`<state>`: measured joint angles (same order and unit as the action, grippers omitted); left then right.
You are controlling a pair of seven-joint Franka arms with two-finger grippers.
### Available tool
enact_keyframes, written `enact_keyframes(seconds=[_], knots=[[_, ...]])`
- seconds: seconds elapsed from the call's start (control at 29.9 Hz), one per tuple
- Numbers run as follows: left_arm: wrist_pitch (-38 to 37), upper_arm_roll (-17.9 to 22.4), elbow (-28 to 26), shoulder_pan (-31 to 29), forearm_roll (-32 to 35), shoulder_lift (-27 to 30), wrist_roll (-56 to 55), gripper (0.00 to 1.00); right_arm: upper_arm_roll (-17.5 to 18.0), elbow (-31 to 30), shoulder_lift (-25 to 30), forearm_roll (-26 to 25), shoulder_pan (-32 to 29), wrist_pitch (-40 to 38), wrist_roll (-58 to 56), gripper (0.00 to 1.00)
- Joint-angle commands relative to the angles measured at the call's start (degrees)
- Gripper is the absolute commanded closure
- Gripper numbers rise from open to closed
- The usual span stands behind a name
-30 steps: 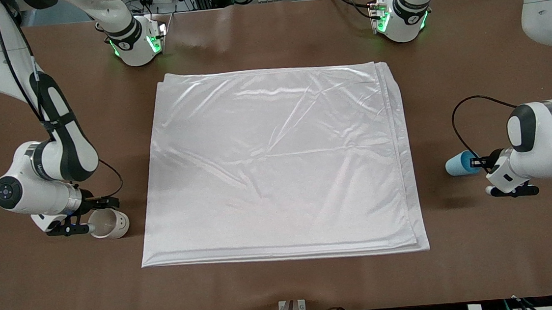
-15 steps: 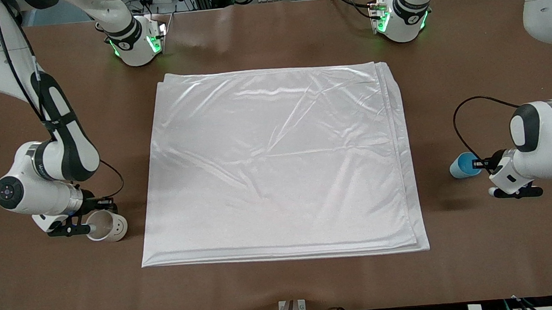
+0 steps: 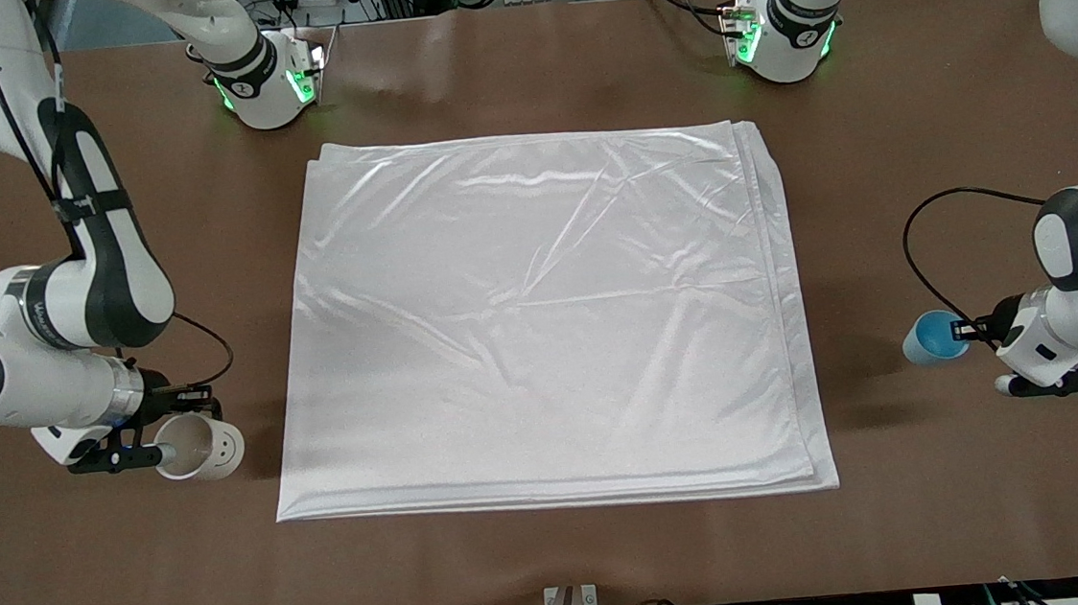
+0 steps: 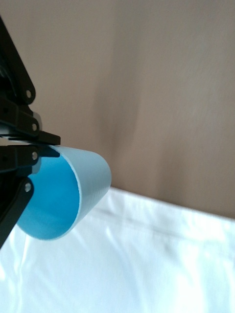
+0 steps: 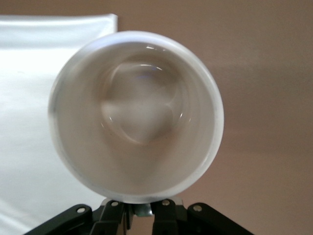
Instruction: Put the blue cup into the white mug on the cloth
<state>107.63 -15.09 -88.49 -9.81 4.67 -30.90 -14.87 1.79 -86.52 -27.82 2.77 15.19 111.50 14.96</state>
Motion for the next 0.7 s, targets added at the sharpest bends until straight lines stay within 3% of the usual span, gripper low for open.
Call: enact_keyframes(seconds=[0.0, 0.17, 0.67], knots=[[-1.19, -3.8, -0.28, 0.14, -0.97, 1.01, -7.62, 1.0, -0.38, 1.97, -1.62, 1.19, 4.14, 2.48, 3.4, 1.0], [-1.19, -6.18, -0.28, 1.37, -0.89, 0.75, -13.95, 1.0, -0.38, 1.97, -3.64, 1.19, 8.0, 3.81, 7.35, 1.0], [-1.11, -6.27, -0.28, 5.77, -0.89, 0.31, -20.73, 1.0, -0.38, 2.24, -9.09, 1.1, 18.38, 11.72, 18.34, 1.0]])
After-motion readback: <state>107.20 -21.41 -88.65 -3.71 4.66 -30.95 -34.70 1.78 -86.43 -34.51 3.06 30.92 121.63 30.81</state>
